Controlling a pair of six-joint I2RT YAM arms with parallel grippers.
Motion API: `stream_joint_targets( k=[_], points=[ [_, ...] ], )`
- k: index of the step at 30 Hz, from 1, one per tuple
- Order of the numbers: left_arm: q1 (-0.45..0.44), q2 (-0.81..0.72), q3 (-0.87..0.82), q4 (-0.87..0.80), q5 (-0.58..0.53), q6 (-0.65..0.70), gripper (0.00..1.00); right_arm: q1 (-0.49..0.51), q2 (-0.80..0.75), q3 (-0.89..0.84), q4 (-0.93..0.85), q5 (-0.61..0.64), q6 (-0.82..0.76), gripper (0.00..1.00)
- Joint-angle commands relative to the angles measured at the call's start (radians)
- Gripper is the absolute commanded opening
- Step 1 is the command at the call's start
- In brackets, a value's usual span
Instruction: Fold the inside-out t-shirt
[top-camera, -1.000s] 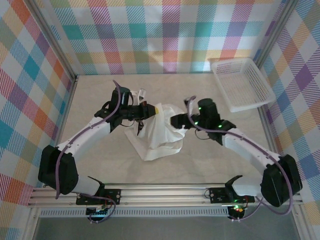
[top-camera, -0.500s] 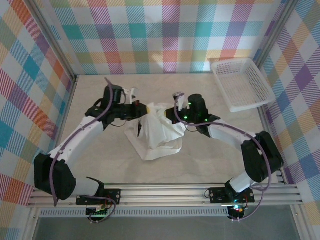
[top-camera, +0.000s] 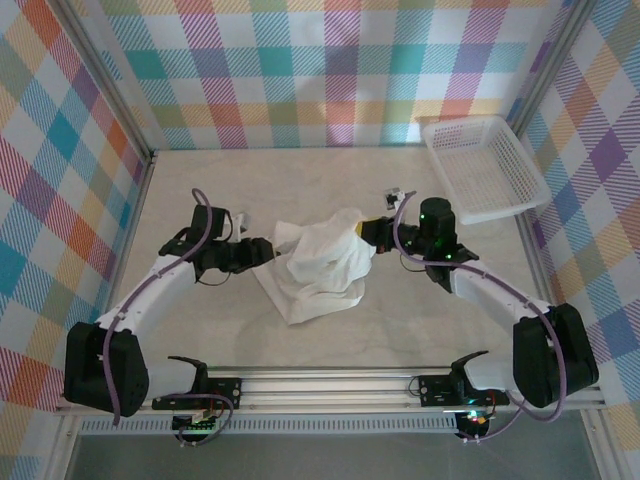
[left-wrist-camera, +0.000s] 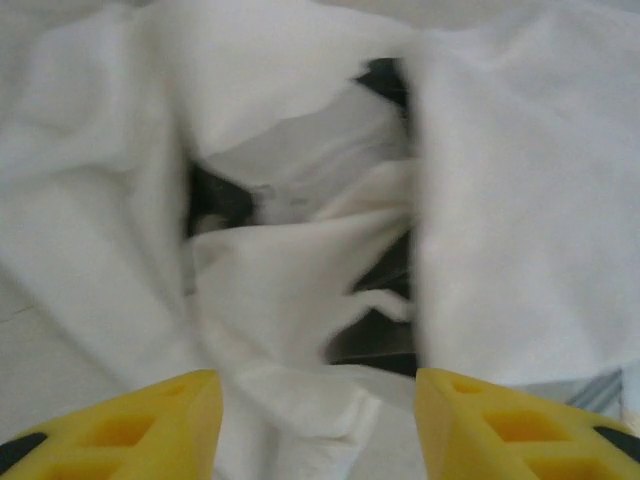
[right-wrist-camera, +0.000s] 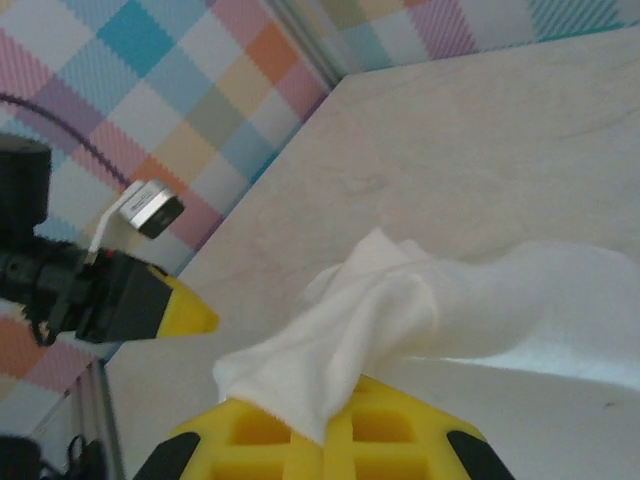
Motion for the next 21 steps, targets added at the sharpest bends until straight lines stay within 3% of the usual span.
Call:
stream_joint_targets(
  k=[1,6,9,11,12,14,19,21],
  points=[
    [-0.144,-0.018,0.121,0.024,0.009,0.191,0.59,0.004,0.028,0.086,-0.024,-0.143,-0.032,0.00],
    [-0.338,0.123,0.278,-0.019,-0.116,0.412,0.75,0.006,0.049,0.151,-0.050,-0.207,-0.014,0.00],
    [-0.354,0.211,0.328,0.044,-0.143,0.397,0.82,0.011,0.049,0.173,-0.064,-0.239,-0.016,0.00],
    [-0.353,0.255,0.354,0.080,-0.170,0.372,0.80,0.013,0.046,0.185,-0.086,-0.251,-0.023,0.00],
    [-0.352,0.271,0.364,0.096,-0.185,0.353,0.65,0.013,0.044,0.192,-0.108,-0.241,-0.033,0.00],
    [-0.334,0.279,0.392,0.121,-0.142,0.278,0.00,0.013,0.033,0.206,-0.182,-0.148,-0.057,0.00],
    [-0.256,0.228,0.376,0.362,0.274,-0.043,0.00,-0.011,0.090,0.246,-0.369,0.343,-0.081,0.04],
    [-0.257,0.201,0.381,0.354,0.306,-0.083,0.00,-0.042,0.191,0.291,-0.396,0.338,-0.088,0.06]
  ],
)
